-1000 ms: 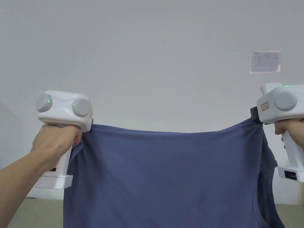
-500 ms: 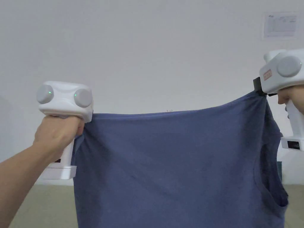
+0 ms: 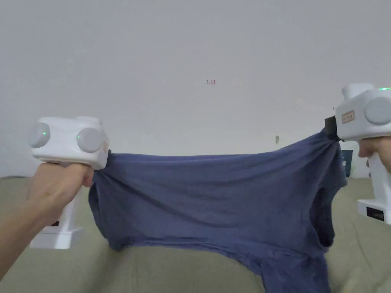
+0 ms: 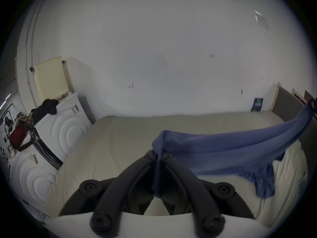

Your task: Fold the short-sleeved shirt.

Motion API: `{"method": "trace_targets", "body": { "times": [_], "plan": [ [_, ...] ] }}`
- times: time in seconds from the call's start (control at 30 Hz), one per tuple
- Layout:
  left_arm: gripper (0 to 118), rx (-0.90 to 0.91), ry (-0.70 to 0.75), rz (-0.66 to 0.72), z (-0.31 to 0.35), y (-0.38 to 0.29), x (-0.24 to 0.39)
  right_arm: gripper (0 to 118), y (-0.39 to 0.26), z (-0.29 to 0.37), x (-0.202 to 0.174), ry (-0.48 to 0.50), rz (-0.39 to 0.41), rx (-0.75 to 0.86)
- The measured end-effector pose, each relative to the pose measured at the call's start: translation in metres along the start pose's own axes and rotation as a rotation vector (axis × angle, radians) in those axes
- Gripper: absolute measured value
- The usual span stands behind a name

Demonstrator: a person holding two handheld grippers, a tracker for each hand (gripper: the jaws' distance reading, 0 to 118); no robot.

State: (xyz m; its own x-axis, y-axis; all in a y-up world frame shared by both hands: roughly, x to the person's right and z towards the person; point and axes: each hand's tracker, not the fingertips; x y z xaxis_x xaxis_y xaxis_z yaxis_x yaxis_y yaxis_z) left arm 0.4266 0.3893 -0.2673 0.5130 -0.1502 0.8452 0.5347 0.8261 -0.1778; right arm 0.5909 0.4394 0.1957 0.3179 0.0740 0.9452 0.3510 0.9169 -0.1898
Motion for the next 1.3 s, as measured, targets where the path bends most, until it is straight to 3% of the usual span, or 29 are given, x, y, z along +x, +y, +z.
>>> {"method": "trace_targets", "body": {
  "times": [0.17,0.27,0.4,0.57,0.93,1.17,1.2,1.23,1.27,1.3],
  "plan": [
    [3,-0.091,-0.077,-0.054,0.027,-0.102,-0.008,3,-0.107,0.059,0.009,0.065,-0.085,-0.081],
    [3,-0.127,-0.092,-0.072,0.057,-0.161,-0.019,3,-0.166,0.105,0.01,0.073,-0.014,-0.158],
    [3,-0.21,-0.129,-0.068,0.1,-0.239,-0.04,3,-0.245,0.169,0.014,0.128,-0.109,-0.205],
    [3,-0.288,-0.152,-0.015,0.15,-0.323,-0.065,3,-0.334,0.235,0.019,0.146,-0.148,-0.306],
    [3,-0.305,-0.167,0.065,0.238,-0.42,-0.109,3,-0.414,0.326,0.026,0.15,-0.181,-0.36],
    [3,-0.298,-0.172,0.037,0.252,-0.436,-0.105,3,-0.424,0.333,0.027,0.14,-0.194,-0.374],
    [4,-0.302,-0.175,0.038,0.251,-0.437,-0.104,7,-0.426,0.331,0.029,0.136,-0.198,-0.37],
    [13,-0.301,-0.182,0.045,0.249,-0.439,-0.104,27,-0.426,0.33,0.029,0.132,-0.203,-0.369],
    [46,-0.304,-0.18,0.046,0.248,-0.441,-0.104,81,-0.426,0.329,0.029,0.13,-0.214,-0.378],
    [89,-0.313,-0.162,0.047,0.248,-0.444,-0.104,118,-0.426,0.327,0.029,0.119,-0.226,-0.391]
  ]
}}
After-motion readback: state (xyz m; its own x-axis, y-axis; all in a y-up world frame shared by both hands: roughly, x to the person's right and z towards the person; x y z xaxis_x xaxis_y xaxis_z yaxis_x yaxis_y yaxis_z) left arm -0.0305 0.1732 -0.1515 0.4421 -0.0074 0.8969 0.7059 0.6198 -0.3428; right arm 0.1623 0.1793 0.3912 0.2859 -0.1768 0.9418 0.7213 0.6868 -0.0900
